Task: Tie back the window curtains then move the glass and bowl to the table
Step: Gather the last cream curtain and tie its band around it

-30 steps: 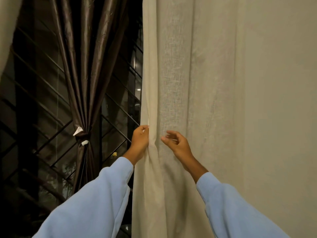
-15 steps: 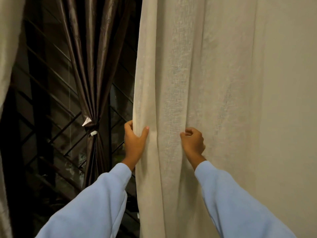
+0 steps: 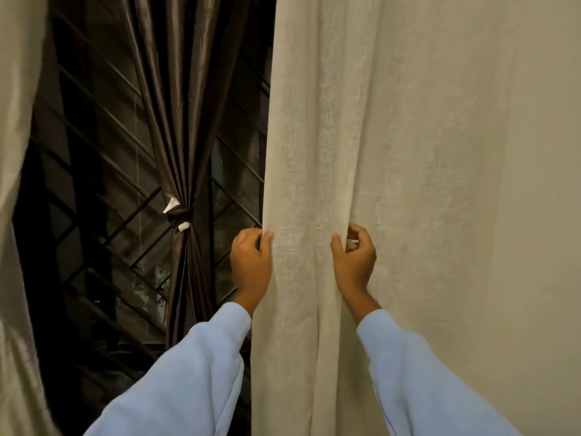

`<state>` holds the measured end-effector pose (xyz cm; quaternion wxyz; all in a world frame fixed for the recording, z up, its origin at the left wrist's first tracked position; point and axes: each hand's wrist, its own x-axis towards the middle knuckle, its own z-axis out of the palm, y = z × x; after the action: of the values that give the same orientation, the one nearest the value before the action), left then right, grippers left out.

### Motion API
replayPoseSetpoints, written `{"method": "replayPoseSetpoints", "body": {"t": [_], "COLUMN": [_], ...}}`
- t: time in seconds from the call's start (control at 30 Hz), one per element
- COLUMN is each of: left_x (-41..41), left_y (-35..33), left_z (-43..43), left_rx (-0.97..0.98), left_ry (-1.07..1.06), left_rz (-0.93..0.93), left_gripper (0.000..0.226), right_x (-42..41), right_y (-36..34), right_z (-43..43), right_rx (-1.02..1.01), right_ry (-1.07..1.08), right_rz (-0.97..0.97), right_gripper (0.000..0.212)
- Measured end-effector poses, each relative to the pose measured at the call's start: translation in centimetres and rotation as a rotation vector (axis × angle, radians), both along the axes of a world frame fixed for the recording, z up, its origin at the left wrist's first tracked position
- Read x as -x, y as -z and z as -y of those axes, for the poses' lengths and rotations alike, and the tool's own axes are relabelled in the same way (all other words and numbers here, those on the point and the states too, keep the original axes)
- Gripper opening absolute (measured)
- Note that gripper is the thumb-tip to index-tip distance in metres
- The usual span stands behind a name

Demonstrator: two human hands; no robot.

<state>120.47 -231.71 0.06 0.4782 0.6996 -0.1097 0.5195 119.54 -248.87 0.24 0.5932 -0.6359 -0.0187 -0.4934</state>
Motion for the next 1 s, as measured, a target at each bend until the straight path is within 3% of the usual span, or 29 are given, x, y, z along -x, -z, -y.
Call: {"method": "replayPoseSetpoints", "body": {"t": [0.1,0.27,0.37,0.43,0.5,0.6,0.73,0.8,0.87,1.0], "left_x": [1.2,1.4,1.2,1.2,0.4,-0.2,1.9,2.6,2.8,2.8], "left_y": [0.0,0.9,1.2,0.9,0.3,0.6,1.9,2.5,3.3,4.7], "left_z": [1.4,3.4,3.5,2.9,1.3,-0.5,1.2,2.3,2.8,3.2], "left_rx": [-0.046,-0.164,-0.254,-0.167,-0.017,0.055,-0.131,-0.146,-0.108,-0.16], "left_ry": [0.085,0.106,0.078,0.043,-0.046,-0.165,-0.038,0.082,0.168,0.217], "left_rz": [-0.039,-0.073,-0.062,-0.068,-0.092,-0.084,-0.14,-0.186,-0.234,-0.279], "left_gripper": [0.011,0.027,0.033,0.032,0.032,0.032,0.011,0.002,0.008,0.01], "right_x": [0.1,0.9,0.8,0.6,0.6,1.4,3.4,3.6,3.2,2.7], "right_y": [0.4,1.5,2.4,3.1,3.4,3.6,4.8,5.6,6.4,8.2], "right_z": [-1.4,-3.5,-3.5,-2.9,-1.8,-0.8,-4.0,-5.4,-5.7,-5.1], "right_rx": [0.056,0.1,0.217,0.284,0.198,-0.073,0.04,0.161,0.19,0.266], "right_ry": [-0.079,-0.109,-0.17,-0.152,-0.078,0.019,-0.149,-0.191,-0.169,-0.052], "right_rz": [0.052,0.127,0.048,-0.012,-0.062,-0.02,0.079,0.048,-0.014,-0.065], "right_gripper": [0.02,0.014,0.011,0.016,0.023,0.031,0.042,0.035,0.025,0.024]}}
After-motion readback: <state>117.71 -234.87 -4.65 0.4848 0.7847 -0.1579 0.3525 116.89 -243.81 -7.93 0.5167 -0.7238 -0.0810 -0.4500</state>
